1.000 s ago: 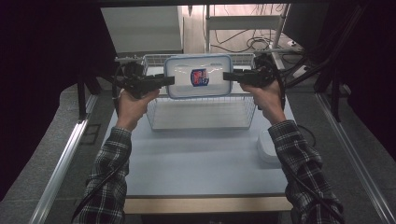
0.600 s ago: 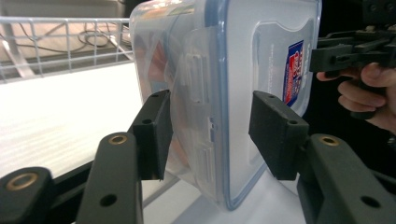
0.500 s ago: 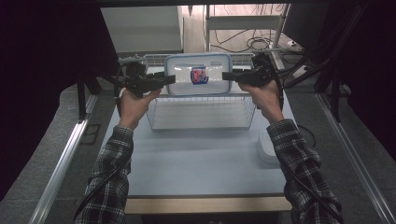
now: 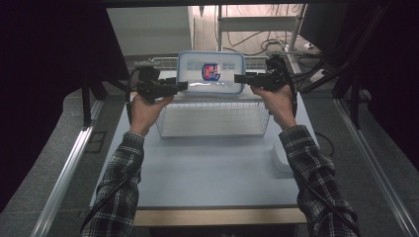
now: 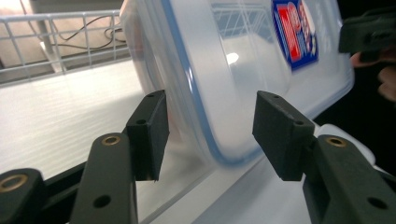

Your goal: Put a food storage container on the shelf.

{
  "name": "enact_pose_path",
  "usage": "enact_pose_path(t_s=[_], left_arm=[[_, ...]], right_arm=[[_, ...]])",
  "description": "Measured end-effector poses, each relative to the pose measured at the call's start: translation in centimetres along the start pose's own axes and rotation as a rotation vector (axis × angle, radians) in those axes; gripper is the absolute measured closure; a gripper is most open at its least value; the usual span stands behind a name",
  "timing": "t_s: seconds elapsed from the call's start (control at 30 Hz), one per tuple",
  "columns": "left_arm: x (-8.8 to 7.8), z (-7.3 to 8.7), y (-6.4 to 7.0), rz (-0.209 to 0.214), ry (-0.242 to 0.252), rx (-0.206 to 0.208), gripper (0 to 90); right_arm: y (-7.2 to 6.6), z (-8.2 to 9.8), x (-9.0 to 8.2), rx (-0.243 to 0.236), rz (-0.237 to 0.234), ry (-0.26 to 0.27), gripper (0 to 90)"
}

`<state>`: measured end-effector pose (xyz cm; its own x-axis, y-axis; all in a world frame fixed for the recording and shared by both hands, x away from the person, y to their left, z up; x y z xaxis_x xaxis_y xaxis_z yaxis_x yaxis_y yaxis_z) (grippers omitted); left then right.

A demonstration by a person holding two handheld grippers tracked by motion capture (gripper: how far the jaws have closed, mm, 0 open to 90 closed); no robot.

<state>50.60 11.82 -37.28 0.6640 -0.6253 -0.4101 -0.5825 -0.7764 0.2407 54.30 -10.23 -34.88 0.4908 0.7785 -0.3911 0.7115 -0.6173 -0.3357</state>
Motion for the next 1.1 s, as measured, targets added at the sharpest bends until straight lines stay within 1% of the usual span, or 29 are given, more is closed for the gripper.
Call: enact_pose_path(t_s=[0.07,0.1,0.17,0.2,0.23,0.27,0.3,0.37,0.53,0.57,0.6,0.67,0.73,0.8,0.83,0.87,0.93,0.97,1.0,1.03,1.1], left_arm=[[0.1,0.0,-0.1,0.018,0.003,-0.018,46.0],[0.1,0.0,-0.1,0.018,0.003,-0.018,46.0],[0.0,-0.3,0.0,0.046,0.017,-0.047,44.9],[0.0,-0.4,0.1,0.052,0.019,-0.052,44.4],[0.0,-0.5,0.1,0.047,0.022,-0.042,44.5],[0.0,-0.5,0.1,0.038,0.024,-0.043,44.6],[-0.1,-0.6,0.1,0.035,0.021,-0.036,44.7],[-0.1,-0.6,0.0,0.031,0.016,-0.029,44.7],[-0.2,-0.7,-0.1,0.021,0.014,-0.018,46.0],[-0.3,-0.8,-0.4,0.010,0.022,-0.019,46.6],[-0.3,-0.8,-0.4,0.010,0.022,-0.019,47.2],[-0.3,-0.9,-0.7,0.023,0.032,-0.038,47.3],[-0.3,-1.0,-0.8,0.022,0.035,-0.042,47.4],[-0.3,-1.1,-0.9,0.006,0.034,-0.033,47.4],[-0.3,-1.1,-0.9,0.006,0.034,-0.033,47.3],[-0.3,-1.3,-1.0,-0.014,0.036,-0.028,47.4],[-0.3,-1.4,-1.2,-0.035,0.038,-0.028,47.4],[-0.3,-1.6,-1.3,-0.042,0.043,-0.030,48.1],[-0.3,-1.6,-1.3,-0.042,0.043,-0.030,48.5],[-0.2,-1.7,-1.5,-0.056,0.041,-0.029,48.5],[-0.2,-1.8,-1.5,-0.057,0.043,-0.028,49.5]], right_arm=[[0.1,0.0,0.1,0.010,-0.001,0.004,38.8],[0.1,0.0,0.1,0.010,-0.001,0.004,38.8],[0.6,0.0,0.1,-0.002,0.050,-0.001,36.9],[0.8,0.1,0.1,-0.008,0.076,-0.009,36.1],[1.0,0.1,0.1,-0.010,0.098,-0.011,36.5],[1.1,0.2,0.1,-0.012,0.103,-0.015,39.7],[0.9,0.3,0.2,-0.013,0.084,-0.018,43.0],[0.8,0.3,0.3,-0.007,0.065,-0.013,45.2],[0.7,0.2,0.3,0.002,0.067,-0.017,45.8],[0.7,0.2,0.3,0.006,0.059,-0.014,47.2],[0.6,0.2,0.2,0.004,0.055,-0.011,48.0],[0.5,0.1,0.2,-0.002,0.057,-0.008,48.8],[0.5,0.1,0.2,-0.004,0.064,-0.006,49.1],[0.5,0.0,0.2,-0.001,0.067,-0.002,49.7],[0.5,0.0,0.2,-0.001,0.067,-0.002,49.7],[0.5,-0.1,0.2,0.001,0.070,0.005,49.9],[0.6,-0.2,0.3,0.005,0.076,0.013,48.2],[0.7,-0.2,0.2,0.013,0.087,0.018,48.4],[0.8,-0.3,0.3,0.019,0.088,0.024,49.4],[0.8,-0.3,0.3,0.023,0.082,0.023,49.8],[0.8,-0.4,0.3,0.023,0.084,0.025,50.2]])
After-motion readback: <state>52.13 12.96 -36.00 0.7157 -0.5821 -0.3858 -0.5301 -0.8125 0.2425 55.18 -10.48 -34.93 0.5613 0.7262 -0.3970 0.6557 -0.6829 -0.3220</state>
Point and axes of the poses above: each handheld gripper's, and its own axes: x roughly forward along the jaws, z roughly out of its underside, y roughly to its right, the point moved 10 cm from there along x, roughly forward along the jaws, and after that the axes turned 1 degree about -z, right-handed, at the moved point
